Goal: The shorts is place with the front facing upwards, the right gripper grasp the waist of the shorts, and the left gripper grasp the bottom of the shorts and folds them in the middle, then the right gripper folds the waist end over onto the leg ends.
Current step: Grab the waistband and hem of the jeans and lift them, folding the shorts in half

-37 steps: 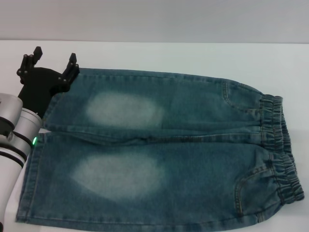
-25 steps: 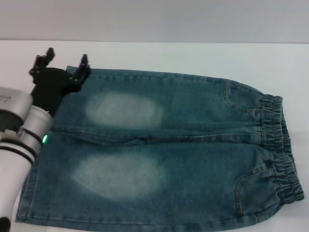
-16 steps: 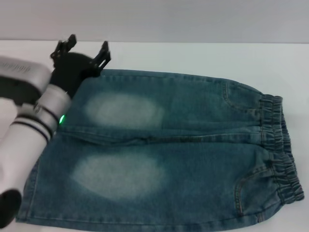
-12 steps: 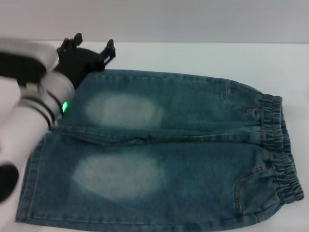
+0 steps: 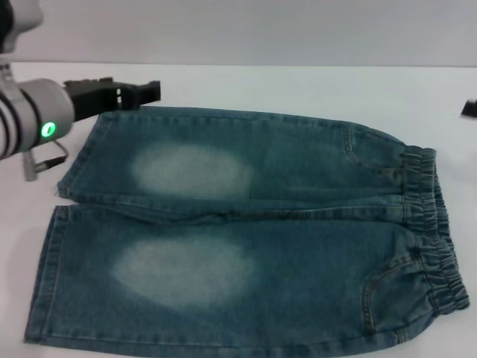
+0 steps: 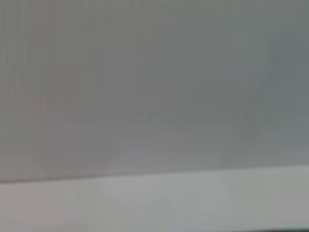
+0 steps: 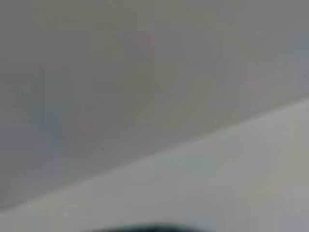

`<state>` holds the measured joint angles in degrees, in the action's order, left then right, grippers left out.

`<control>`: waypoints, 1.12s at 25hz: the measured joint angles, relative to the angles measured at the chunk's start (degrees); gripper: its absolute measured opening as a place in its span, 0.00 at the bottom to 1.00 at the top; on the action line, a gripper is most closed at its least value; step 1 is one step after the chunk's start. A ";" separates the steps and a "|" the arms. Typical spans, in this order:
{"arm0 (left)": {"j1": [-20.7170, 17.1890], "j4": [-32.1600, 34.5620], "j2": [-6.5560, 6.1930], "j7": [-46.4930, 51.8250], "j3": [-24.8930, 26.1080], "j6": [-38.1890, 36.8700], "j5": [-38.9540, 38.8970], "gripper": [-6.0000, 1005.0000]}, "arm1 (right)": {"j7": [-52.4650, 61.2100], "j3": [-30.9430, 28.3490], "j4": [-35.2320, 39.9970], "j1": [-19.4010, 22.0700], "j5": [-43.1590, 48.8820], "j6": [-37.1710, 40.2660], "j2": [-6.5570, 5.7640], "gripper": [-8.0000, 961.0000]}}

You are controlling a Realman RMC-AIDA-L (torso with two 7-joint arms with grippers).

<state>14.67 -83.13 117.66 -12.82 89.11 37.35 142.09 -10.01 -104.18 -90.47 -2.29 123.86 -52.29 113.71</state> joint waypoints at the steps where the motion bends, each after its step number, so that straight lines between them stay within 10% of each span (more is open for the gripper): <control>1: -0.53 -1.77 -0.04 -0.07 0.78 2.55 0.09 0.80 | -0.97 -3.71 -0.53 -0.78 -0.19 -6.10 0.98 0.82; 8: -3.88 -12.41 0.14 1.27 5.12 21.54 3.60 0.79 | -3.10 -19.24 -2.39 -1.42 -2.82 -24.28 4.70 0.82; 28: -7.06 -24.00 0.29 16.78 -1.64 52.65 18.63 0.75 | -4.32 -21.49 1.06 4.10 -3.40 -27.53 5.29 0.82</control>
<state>7.61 -107.13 117.95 3.96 87.46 90.00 160.72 -14.33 -125.67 -89.41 1.81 120.46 -79.83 119.00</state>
